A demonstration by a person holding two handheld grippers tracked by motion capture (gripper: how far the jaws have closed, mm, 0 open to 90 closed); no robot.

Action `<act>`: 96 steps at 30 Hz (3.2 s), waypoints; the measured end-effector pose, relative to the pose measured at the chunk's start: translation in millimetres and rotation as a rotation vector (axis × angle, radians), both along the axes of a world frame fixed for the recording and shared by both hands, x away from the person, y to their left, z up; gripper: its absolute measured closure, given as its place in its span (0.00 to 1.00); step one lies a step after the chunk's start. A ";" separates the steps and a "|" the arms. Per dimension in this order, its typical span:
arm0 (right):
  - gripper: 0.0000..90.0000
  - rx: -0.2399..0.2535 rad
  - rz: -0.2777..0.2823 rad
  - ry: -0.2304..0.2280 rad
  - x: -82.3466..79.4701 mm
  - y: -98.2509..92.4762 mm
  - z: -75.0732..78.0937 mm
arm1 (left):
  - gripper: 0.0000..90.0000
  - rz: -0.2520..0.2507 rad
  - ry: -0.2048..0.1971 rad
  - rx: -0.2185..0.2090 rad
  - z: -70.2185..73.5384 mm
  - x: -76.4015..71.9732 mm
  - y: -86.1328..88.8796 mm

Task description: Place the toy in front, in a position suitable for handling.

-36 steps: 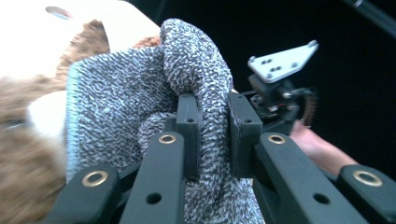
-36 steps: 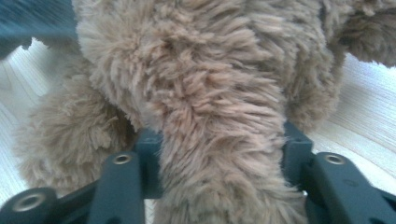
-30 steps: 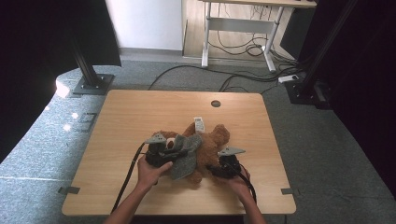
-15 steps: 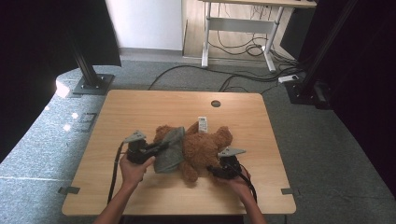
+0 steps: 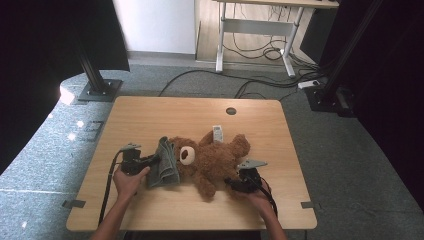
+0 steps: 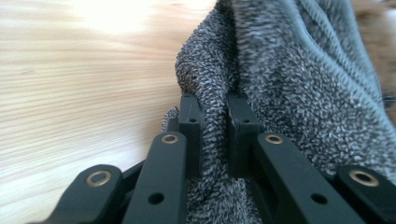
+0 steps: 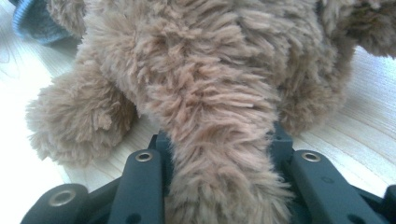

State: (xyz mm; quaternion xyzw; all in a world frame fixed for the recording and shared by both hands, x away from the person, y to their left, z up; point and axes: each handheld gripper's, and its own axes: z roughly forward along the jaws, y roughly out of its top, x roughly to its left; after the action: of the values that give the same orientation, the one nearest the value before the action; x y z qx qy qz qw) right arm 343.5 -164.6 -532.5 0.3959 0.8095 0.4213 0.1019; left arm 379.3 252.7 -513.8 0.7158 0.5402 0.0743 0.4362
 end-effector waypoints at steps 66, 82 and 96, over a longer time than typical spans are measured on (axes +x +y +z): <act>0.72 0.021 0.090 0.007 -1.1 -4.6 -6.2 | 0.88 -0.077 -0.038 0.062 34.1 27.7 -32.5; 0.71 0.043 0.084 0.011 0.2 -6.2 -8.1 | 0.87 -0.100 -0.104 -0.062 47.4 -1.2 -4.5; 0.71 0.046 0.083 0.012 0.7 -6.0 -8.2 | 0.87 -0.449 -0.155 -0.097 68.1 -26.2 -142.6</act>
State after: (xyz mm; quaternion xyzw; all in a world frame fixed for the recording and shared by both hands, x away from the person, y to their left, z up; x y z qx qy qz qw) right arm 344.2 -170.6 -540.8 0.3667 0.8158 0.4415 0.0703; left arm 353.0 110.1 -445.7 0.7883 0.3356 0.0044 0.5157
